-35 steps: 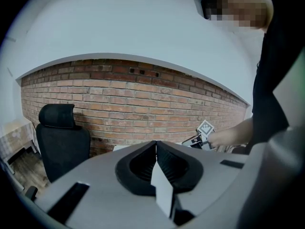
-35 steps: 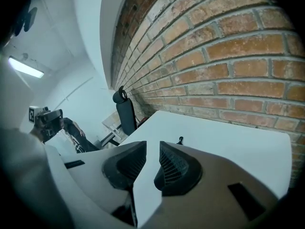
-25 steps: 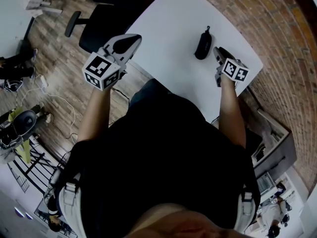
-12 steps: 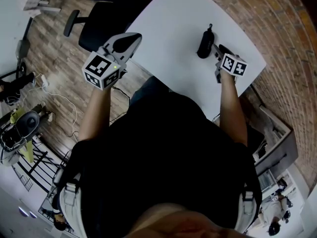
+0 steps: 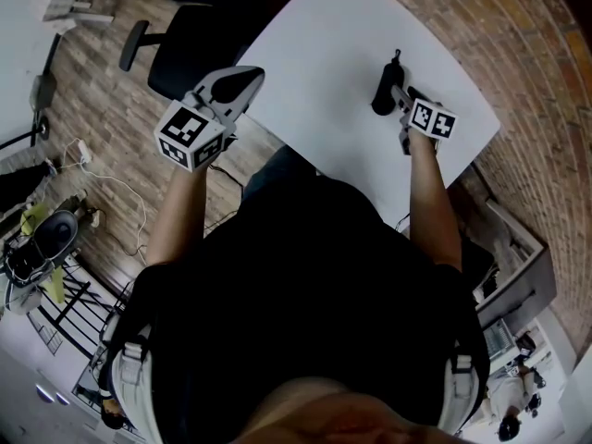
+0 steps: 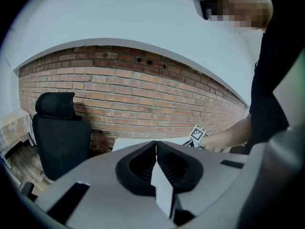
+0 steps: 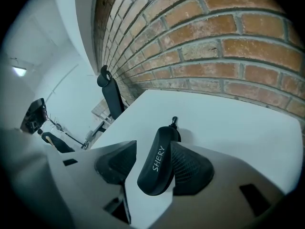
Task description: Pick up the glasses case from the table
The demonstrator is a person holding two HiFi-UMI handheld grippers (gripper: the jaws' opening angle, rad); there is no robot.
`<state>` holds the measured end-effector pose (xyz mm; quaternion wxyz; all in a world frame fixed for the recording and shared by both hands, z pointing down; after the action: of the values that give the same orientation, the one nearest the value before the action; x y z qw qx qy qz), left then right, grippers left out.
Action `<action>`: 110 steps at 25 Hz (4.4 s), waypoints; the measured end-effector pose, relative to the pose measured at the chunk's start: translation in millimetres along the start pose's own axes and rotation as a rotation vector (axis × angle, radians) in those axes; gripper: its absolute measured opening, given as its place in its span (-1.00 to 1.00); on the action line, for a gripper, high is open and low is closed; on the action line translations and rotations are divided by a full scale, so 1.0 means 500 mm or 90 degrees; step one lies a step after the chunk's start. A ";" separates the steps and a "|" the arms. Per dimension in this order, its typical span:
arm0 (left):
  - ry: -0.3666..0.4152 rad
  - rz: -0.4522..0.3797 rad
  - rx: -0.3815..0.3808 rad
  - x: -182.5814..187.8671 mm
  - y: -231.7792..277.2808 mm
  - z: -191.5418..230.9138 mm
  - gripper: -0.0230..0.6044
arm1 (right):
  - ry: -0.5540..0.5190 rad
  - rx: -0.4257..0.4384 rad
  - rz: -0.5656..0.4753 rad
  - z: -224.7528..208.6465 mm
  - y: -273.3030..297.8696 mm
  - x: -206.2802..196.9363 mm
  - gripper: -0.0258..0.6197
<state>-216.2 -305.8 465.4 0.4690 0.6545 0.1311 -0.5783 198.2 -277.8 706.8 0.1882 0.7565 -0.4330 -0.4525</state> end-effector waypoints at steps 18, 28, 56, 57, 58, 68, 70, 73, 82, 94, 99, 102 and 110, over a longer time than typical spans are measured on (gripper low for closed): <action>-0.021 0.018 -0.026 -0.040 0.028 0.029 -0.89 | 0.015 -0.052 0.049 -0.038 0.085 -0.023 0.00; -0.027 0.024 -0.030 -0.050 0.032 0.047 -0.89 | 0.018 -0.072 0.057 -0.042 0.119 -0.025 0.16; -0.056 0.044 -0.034 -0.082 0.039 0.078 -0.89 | -0.001 -0.137 0.087 -0.041 0.186 -0.021 0.33; -0.055 0.044 -0.033 -0.083 0.040 0.079 -0.89 | -0.003 -0.140 0.086 -0.041 0.188 -0.022 0.33; -0.054 0.043 -0.033 -0.084 0.041 0.079 -0.89 | -0.004 -0.142 0.085 -0.041 0.189 -0.023 0.33; -0.060 0.048 -0.035 -0.096 0.043 0.083 -0.89 | -0.046 -0.201 0.110 -0.032 0.207 -0.028 0.33; -0.062 0.050 -0.033 -0.095 0.044 0.084 -0.89 | -0.043 -0.206 0.108 -0.032 0.207 -0.027 0.33; -0.066 0.053 -0.032 -0.097 0.045 0.084 -0.89 | -0.043 -0.209 0.105 -0.031 0.209 -0.026 0.32; -0.066 0.054 -0.030 -0.091 0.043 0.075 -0.89 | -0.032 -0.198 0.109 -0.036 0.202 -0.021 0.24; -0.064 0.052 -0.014 -0.084 0.018 0.044 -0.89 | -0.027 -0.149 0.141 -0.049 0.189 -0.014 0.18; -0.056 0.048 -0.010 -0.072 0.016 0.023 -0.89 | -0.018 -0.128 0.142 -0.060 0.184 -0.010 0.18; -0.053 0.046 -0.007 -0.065 0.009 0.010 -0.89 | -0.007 -0.110 0.141 -0.061 0.180 -0.011 0.18; -0.045 0.039 0.017 -0.048 -0.009 -0.034 -0.89 | -0.023 -0.088 0.152 -0.056 0.147 -0.027 0.18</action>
<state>-215.7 -281.6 482.8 0.4820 0.6434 0.0863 -0.5884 183.2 -310.6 778.1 0.2844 0.6765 -0.4908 -0.4696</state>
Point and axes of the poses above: the fingertips, and each gripper's own axes: y forward along the fingers, z to its left, x out of its top, the point moved 9 cm from there along -y, backward along the fingers, and after that the axes turned 5 degrees about x, right-handed, at the moved point
